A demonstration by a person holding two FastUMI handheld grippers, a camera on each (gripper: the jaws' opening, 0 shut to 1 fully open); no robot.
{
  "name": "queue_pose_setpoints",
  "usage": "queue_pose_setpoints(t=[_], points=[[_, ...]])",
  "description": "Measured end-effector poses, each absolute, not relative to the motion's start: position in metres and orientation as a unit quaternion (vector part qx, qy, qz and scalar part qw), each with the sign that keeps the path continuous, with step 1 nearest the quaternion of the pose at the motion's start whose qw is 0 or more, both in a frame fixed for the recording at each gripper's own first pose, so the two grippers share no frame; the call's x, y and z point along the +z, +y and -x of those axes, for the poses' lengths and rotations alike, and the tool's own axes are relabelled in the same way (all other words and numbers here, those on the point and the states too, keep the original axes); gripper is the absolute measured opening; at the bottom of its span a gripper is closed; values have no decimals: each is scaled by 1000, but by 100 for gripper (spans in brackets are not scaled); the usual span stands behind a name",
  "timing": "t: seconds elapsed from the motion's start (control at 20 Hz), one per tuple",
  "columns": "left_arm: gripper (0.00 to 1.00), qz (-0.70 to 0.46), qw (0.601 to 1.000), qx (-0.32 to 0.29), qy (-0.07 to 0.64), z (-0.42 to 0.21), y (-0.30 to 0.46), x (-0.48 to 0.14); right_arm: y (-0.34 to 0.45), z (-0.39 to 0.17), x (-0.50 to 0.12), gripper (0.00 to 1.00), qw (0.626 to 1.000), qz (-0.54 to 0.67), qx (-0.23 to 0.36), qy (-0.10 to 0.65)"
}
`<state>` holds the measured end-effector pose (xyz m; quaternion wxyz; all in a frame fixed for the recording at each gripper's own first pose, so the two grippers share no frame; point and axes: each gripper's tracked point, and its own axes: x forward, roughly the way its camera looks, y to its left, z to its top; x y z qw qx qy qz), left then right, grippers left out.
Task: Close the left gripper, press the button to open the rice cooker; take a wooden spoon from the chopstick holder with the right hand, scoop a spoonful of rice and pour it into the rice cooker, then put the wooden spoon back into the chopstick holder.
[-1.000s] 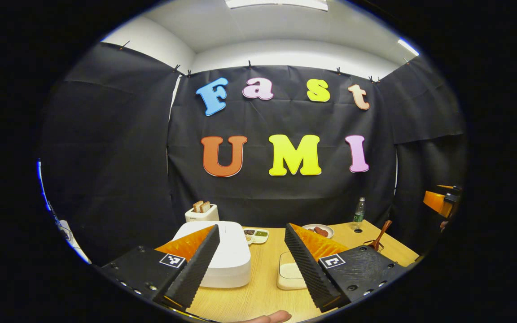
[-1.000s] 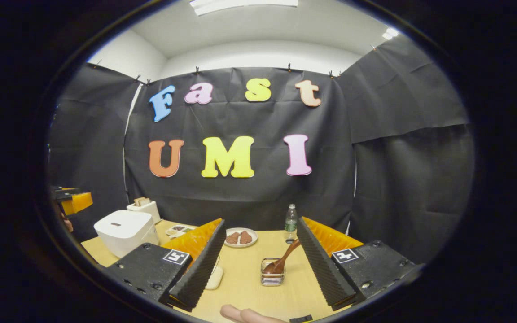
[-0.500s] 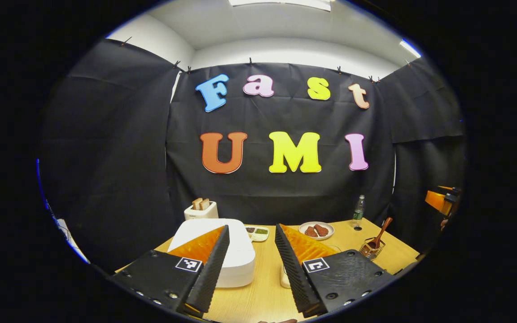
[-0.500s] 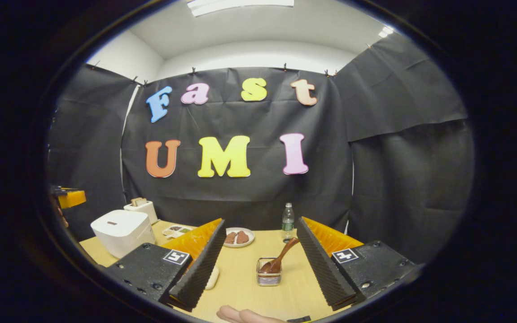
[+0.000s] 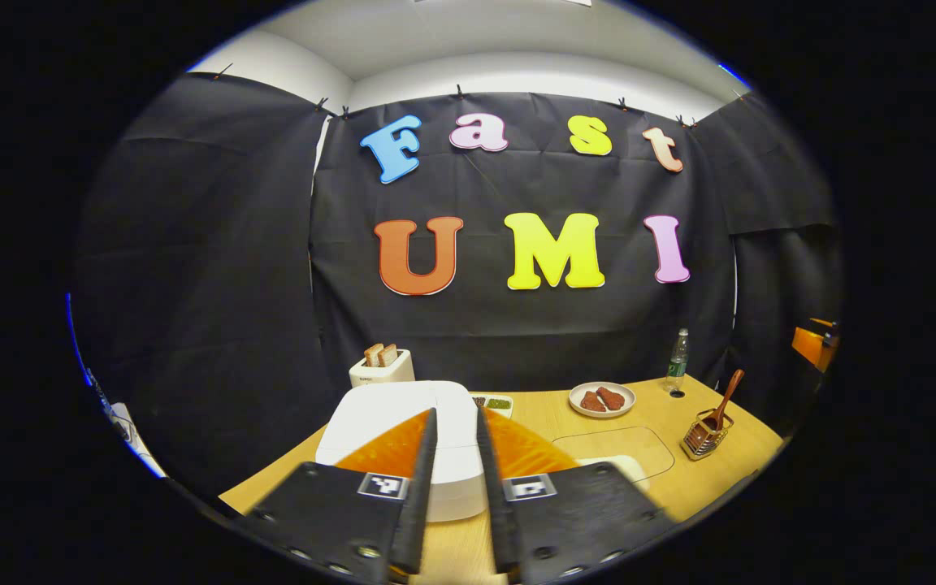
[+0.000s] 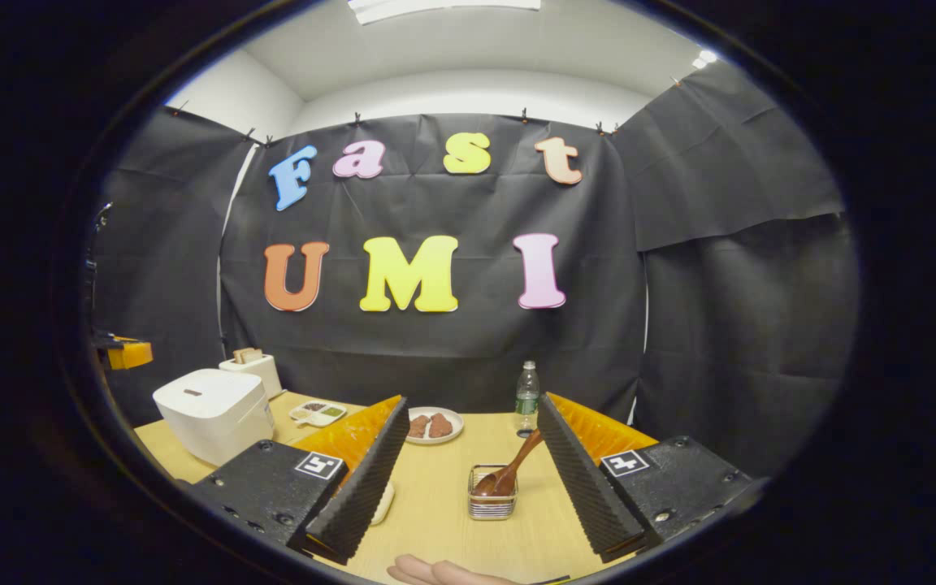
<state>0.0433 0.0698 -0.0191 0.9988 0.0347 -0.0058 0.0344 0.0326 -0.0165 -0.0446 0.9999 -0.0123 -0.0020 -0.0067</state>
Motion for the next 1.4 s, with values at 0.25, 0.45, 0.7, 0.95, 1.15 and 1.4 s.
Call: queue_pose_setpoints(t=[0.25, 0.45, 0.7, 0.95, 1.15, 1.4], points=[[1, -24, 997, 39, 56, -69, 79, -51, -13, -46, -58, 100, 1000, 13, 2, 5], [1, -33, 995, 49, 85, -94, 89, -62, -16, -53, -64, 97, 1000, 16, 4, 9], [1, -32, 990, 62, 124, -128, 107, -84, -27, -57, -72, 99, 1000, 6, -3, 10], [1, -30, 982, 86, 163, -148, 124, -105, -45, -56, -75, 97, 1000, 25, -16, 8], [1, -5, 978, 86, 191, -151, 126, -121, -55, -55, -77, 100, 999, 28, -24, 5], [1, -14, 978, 82, 189, -151, 126, -124, -72, -55, -79, 100, 999, 35, -37, 4]])
